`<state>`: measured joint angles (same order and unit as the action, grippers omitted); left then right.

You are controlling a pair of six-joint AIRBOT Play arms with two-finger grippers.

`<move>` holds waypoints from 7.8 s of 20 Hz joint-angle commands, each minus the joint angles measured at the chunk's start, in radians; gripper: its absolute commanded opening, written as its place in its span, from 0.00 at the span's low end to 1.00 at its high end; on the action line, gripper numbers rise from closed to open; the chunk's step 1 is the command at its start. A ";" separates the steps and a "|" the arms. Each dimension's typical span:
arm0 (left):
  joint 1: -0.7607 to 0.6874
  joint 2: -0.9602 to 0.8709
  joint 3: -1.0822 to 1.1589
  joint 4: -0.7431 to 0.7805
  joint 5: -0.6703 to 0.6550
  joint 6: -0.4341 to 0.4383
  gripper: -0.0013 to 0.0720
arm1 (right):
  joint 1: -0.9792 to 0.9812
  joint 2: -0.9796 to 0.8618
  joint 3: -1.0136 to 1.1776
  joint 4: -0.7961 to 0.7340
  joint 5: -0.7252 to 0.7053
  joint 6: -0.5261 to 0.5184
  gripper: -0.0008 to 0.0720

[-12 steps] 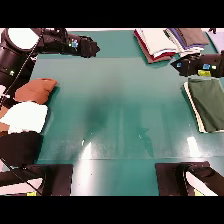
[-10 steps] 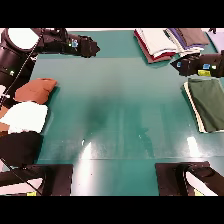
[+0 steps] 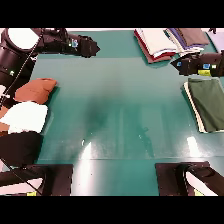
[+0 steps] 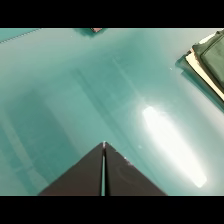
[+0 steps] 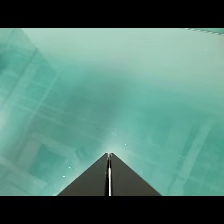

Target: Fold the shirts.

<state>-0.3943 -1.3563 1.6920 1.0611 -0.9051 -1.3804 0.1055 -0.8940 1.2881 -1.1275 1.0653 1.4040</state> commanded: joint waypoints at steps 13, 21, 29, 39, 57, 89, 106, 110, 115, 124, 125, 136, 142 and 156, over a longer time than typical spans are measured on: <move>0.523 -0.075 -0.212 0.576 -0.203 -0.179 0.78 | 0.001 -0.008 0.000 0.000 0.003 0.000 0.04; 0.629 -0.089 -0.467 0.581 -0.079 -0.203 0.76 | 0.001 -0.111 0.001 0.051 0.007 0.001 0.04; 0.589 0.120 -0.221 0.549 -0.100 -0.184 0.05 | 0.001 -0.024 0.005 0.062 -0.127 0.002 0.04; -0.047 0.318 0.042 0.544 -0.145 -0.130 0.05 | -0.084 -0.082 0.359 0.060 0.006 0.001 0.04; 0.154 -0.103 -0.150 0.328 -0.163 -0.317 0.82 | -0.084 -0.193 0.558 0.061 0.263 0.001 0.04; 0.227 -0.174 -0.224 -0.066 -0.047 0.001 0.05 | -0.293 -0.063 -0.752 0.143 0.178 -0.120 0.75; 0.227 0.224 0.139 0.118 -0.109 0.002 0.05 | -0.311 0.095 -0.083 0.054 0.219 -0.156 0.04; 0.227 0.421 0.264 0.121 -0.105 0.002 0.05 | -0.404 0.189 0.150 0.054 0.293 -0.155 0.04; 0.227 0.507 0.333 0.160 -0.099 0.002 0.05 | -0.480 0.190 0.355 0.056 0.345 -0.117 0.04; 0.227 0.130 0.111 0.248 -0.132 -0.033 0.05 | -0.373 -0.177 0.362 0.035 0.425 -0.049 0.04; 0.227 0.051 0.095 0.247 -0.124 -0.048 0.05 | -0.346 -0.229 0.321 -0.003 0.414 -0.037 0.04; 0.301 -0.247 0.143 0.280 -0.347 -0.115 0.85 | -0.304 -0.547 0.211 0.029 0.293 -0.010 0.60; 0.372 0.010 -0.303 0.255 -0.419 -0.135 0.85 | -0.322 -0.311 -0.014 0.090 0.285 -0.067 0.60; 0.256 0.383 -1.187 -0.054 -0.136 -0.156 0.85 | -0.286 -0.120 -0.172 0.090 0.228 -0.069 0.60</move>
<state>-0.0811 -0.9882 0.5751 1.0786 -1.1225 -1.5360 -0.1814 -1.0225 1.1202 -1.0389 1.2961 1.3350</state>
